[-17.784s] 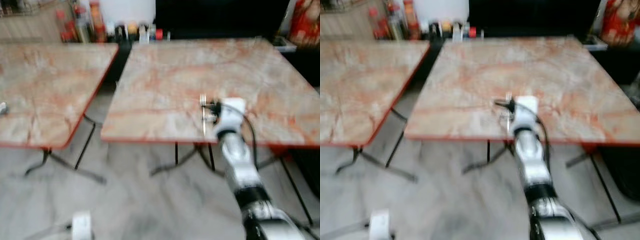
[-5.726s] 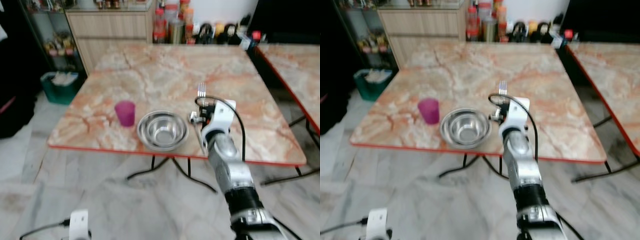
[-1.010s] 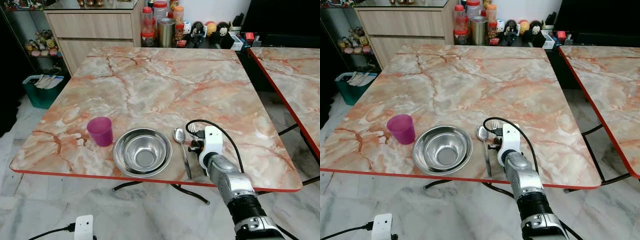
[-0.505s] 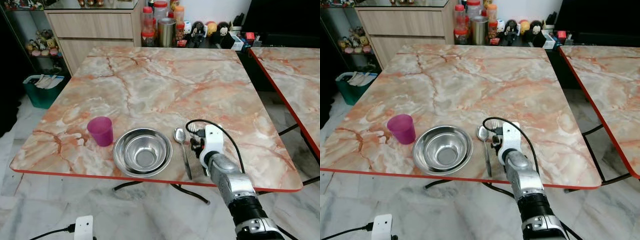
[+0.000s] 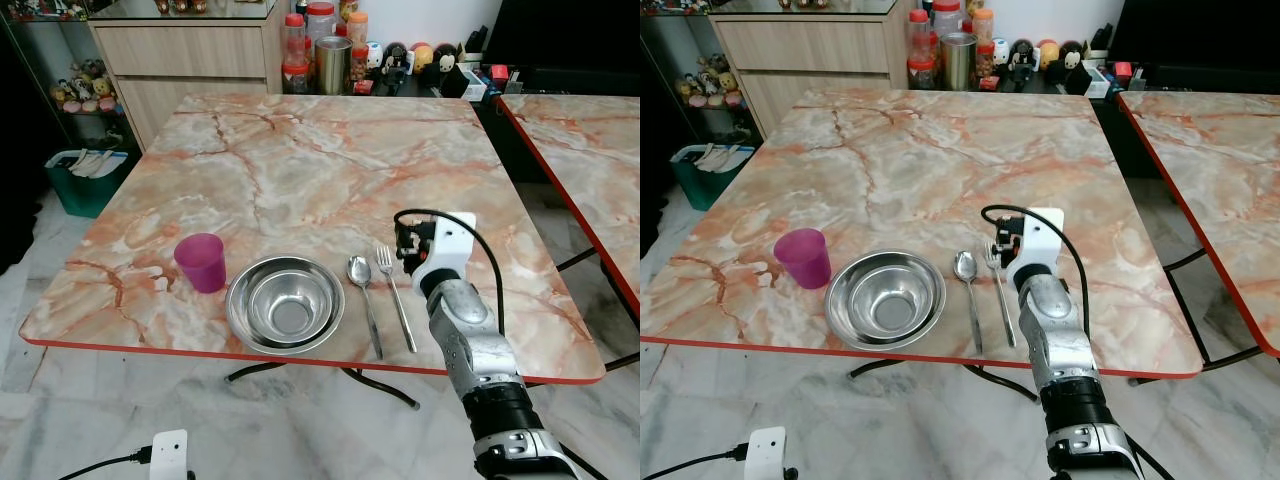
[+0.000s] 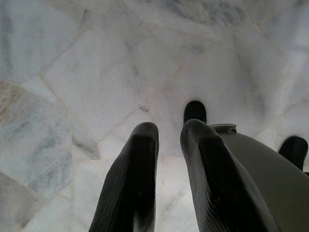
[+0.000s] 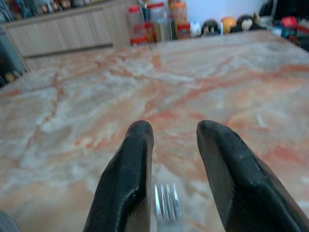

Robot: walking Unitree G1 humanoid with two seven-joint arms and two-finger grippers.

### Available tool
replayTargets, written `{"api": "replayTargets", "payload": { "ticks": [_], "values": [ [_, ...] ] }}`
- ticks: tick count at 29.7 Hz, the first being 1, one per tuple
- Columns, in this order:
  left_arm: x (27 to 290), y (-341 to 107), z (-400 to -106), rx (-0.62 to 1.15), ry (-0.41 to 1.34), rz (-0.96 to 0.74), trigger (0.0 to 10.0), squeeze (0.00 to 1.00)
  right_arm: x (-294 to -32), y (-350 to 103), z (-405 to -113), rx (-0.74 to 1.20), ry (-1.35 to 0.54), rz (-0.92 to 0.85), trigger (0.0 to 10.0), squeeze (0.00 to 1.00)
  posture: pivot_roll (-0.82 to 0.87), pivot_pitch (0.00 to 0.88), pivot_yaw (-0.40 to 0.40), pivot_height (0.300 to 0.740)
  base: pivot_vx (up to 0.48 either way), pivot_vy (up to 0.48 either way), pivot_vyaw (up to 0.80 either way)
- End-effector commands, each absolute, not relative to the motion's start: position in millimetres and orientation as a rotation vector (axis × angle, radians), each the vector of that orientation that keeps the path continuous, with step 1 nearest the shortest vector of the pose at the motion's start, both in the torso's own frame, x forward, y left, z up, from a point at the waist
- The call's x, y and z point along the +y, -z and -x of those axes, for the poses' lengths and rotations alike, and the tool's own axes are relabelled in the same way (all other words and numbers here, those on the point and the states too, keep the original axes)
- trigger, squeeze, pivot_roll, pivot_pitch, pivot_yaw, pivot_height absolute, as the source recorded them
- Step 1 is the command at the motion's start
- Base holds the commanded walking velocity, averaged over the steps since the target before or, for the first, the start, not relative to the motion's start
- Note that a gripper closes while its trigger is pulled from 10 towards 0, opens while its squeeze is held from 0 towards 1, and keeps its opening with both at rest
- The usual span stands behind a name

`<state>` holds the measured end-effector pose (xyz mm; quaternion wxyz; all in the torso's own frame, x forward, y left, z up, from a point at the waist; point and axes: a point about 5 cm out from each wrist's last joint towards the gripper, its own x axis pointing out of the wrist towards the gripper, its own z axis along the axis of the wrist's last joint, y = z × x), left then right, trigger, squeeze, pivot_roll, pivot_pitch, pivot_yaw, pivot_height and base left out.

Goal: Setting the table

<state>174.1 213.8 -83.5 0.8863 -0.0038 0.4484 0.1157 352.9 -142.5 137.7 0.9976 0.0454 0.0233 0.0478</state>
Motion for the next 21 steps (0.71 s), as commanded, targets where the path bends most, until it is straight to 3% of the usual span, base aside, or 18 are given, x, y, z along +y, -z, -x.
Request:
{"api": "replayTargets", "payload": {
  "ticks": [1,10,21],
  "values": [
    [219,85,-169,0.958,-0.246,0.001,10.0,0.0,-140,-151,-356,-0.008,-0.108,-0.096,10.0,0.0,0.02,0.041,0.001,0.74,0.0,0.48,0.0],
    [240,84,-161,0.964,-0.264,-0.019,10.0,0.0,-140,-152,-354,-0.056,-0.114,-0.095,10.0,0.0,0.02,0.01,0.004,0.74,0.0,0.48,0.0],
    [232,88,-155,0.973,-0.253,-0.024,10.0,0.0,-129,-166,-348,-0.156,-0.184,-0.051,10.0,0.0,0.02,0.0,0.004,0.74,0.0,0.48,0.0]
  ]
}}
